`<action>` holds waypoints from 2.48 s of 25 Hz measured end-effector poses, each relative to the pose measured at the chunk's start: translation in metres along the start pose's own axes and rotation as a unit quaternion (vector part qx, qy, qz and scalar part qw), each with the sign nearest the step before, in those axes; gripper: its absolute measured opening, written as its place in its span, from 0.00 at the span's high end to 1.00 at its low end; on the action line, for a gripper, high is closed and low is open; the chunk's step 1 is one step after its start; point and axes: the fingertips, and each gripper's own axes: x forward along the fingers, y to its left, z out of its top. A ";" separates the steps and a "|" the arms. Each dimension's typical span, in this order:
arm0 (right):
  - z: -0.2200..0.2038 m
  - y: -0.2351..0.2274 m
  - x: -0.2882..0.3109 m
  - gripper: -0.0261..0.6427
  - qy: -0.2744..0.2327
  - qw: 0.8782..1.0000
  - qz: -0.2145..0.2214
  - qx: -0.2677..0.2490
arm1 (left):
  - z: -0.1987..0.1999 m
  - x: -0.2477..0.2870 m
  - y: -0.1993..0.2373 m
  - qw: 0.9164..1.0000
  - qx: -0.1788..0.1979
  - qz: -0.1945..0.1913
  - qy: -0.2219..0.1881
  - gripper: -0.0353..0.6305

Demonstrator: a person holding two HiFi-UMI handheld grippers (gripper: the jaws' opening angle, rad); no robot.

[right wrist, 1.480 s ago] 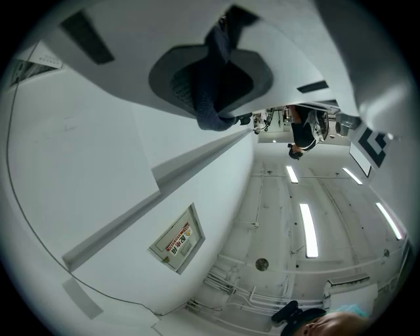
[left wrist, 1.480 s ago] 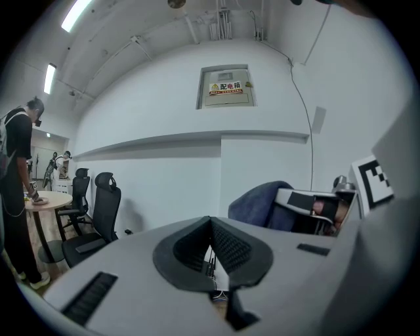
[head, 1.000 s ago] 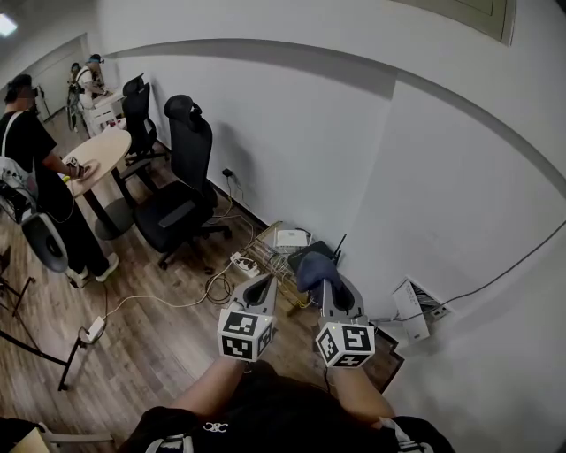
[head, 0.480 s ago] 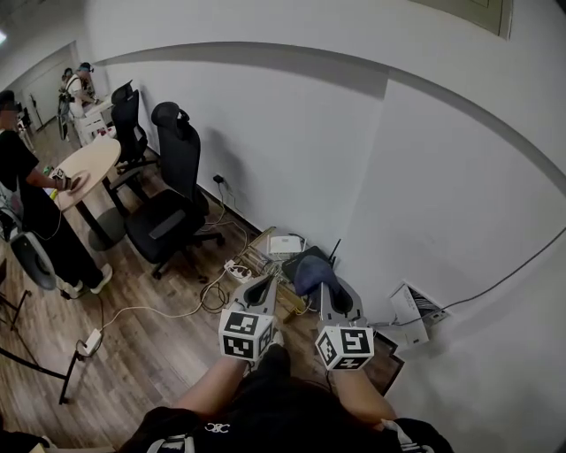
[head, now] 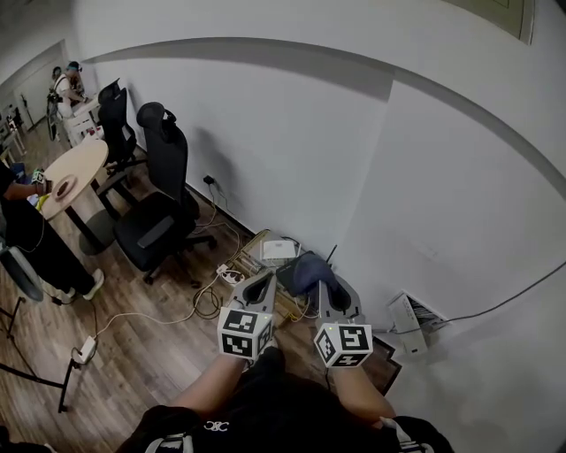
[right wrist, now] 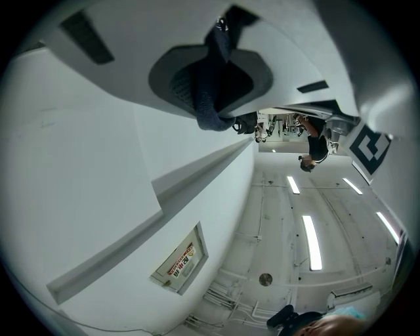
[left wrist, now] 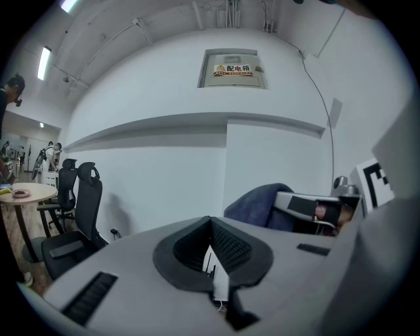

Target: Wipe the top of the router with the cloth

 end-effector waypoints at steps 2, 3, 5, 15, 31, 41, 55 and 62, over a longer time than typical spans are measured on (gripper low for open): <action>-0.002 -0.005 0.018 0.94 0.002 1.000 0.001 0.002 | 0.003 0.015 0.012 1.000 -0.003 0.002 0.001 0.96; -0.002 -0.007 0.028 0.94 0.003 1.000 0.001 0.003 | 0.005 0.022 0.017 1.000 -0.004 0.003 0.001 0.96; -0.001 -0.010 0.045 0.94 0.005 1.000 0.001 0.002 | 0.011 0.033 0.028 1.000 -0.006 0.004 0.002 0.96; 0.005 -0.026 0.151 0.94 0.015 1.000 0.005 0.001 | 0.033 0.109 0.095 1.000 -0.016 0.005 0.017 0.96; -0.010 -0.055 0.289 0.94 0.041 0.999 -0.008 -0.013 | 0.047 0.221 0.179 0.999 -0.038 -0.020 0.029 0.96; -0.036 -0.070 0.323 0.94 0.085 0.996 0.009 -0.018 | 0.017 0.243 0.210 0.995 -0.059 0.018 0.073 0.96; -0.094 -0.101 0.363 0.94 0.170 0.979 0.108 -0.023 | -0.018 0.284 0.221 0.986 -0.113 0.068 0.106 0.96; -0.162 -0.107 0.378 0.94 0.259 0.955 0.144 -0.032 | -0.069 0.291 0.226 0.975 -0.146 0.087 0.144 0.96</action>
